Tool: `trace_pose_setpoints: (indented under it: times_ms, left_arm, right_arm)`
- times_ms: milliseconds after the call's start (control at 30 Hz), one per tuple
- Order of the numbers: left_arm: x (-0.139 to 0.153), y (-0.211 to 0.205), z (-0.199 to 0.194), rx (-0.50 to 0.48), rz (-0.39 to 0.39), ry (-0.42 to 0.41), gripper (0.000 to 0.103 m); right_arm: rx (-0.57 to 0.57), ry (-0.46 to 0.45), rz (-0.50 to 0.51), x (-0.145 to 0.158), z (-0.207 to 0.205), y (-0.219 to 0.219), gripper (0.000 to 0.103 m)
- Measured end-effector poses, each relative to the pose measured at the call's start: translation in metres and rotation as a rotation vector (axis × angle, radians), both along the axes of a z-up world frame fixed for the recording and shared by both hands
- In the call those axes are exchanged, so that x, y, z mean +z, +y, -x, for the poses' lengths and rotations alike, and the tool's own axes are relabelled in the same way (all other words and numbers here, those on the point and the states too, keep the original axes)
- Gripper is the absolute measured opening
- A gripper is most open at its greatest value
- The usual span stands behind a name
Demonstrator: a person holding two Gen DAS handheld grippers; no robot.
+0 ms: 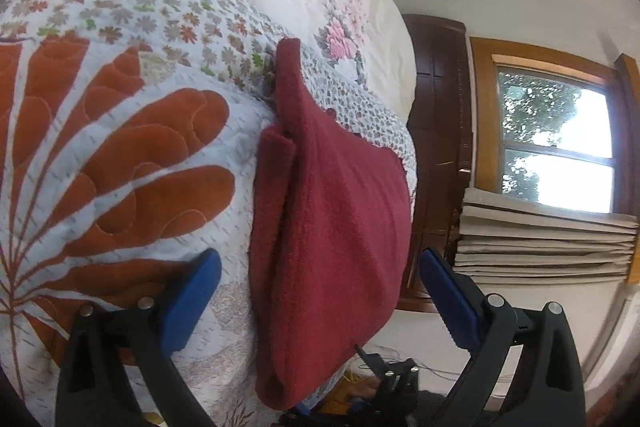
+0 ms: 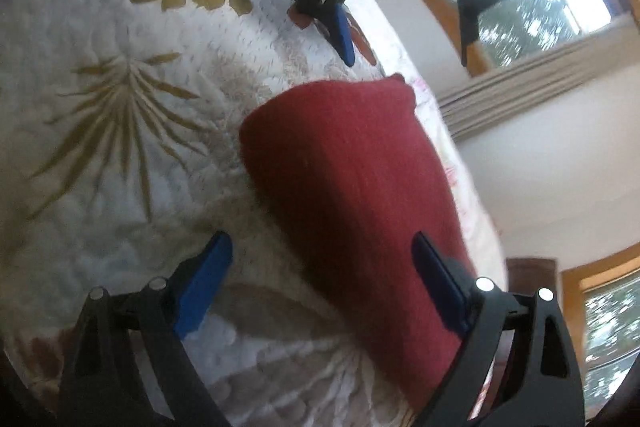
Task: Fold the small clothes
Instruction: 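Grasp the bundle's end with the right tool while the left tool grasps it too, lift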
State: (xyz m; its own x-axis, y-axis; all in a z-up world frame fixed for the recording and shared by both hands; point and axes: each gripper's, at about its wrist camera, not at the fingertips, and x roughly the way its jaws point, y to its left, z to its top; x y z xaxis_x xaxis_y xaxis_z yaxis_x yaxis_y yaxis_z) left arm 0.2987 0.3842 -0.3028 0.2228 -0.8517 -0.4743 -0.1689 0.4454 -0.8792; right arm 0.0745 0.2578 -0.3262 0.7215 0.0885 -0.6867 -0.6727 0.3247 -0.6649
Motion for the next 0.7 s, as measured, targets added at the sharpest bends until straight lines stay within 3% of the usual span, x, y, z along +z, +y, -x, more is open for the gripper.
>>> trace_pose_setpoints:
  times_ms: [233, 267, 300, 333, 400, 533, 700]
  left_arm:
    - [-0.002, 0.013, 0.007, 0.033, 0.098, -0.029, 0.099]
    - [-0.003, 0.014, 0.007, 0.040, 0.112, -0.029, 0.099]
    - [-0.004, 0.017, 0.008, 0.049, 0.131, -0.028, 0.099]
    - [-0.005, 0.020, 0.008, 0.061, 0.155, -0.025, 0.099]
    - [-0.007, 0.024, 0.008, 0.075, 0.194, -0.020, 0.099]
    - [-0.011, 0.024, 0.012, 0.092, 0.248, 0.006, 0.099]
    - [-0.012, 0.004, 0.008, 0.048, 0.230, 0.057, 0.099]
  right_arm:
    - [0.019, -0.120, 0.005, -0.007, -0.019, 0.028, 0.090]
    - [0.006, -0.109, -0.006, -0.005, -0.027, 0.030, 0.082]
    - [-0.011, -0.069, -0.027, 0.000, -0.037, 0.030, 0.058]
    - [-0.033, -0.025, -0.047, 0.004, -0.045, 0.029, 0.042]
    - [-0.081, 0.049, -0.101, 0.018, -0.060, 0.023, 0.031]
    - [-0.110, 0.103, -0.177, 0.044, -0.069, 0.014, 0.025]
    - [-0.124, 0.106, -0.241, 0.069, -0.079, 0.009, 0.024]
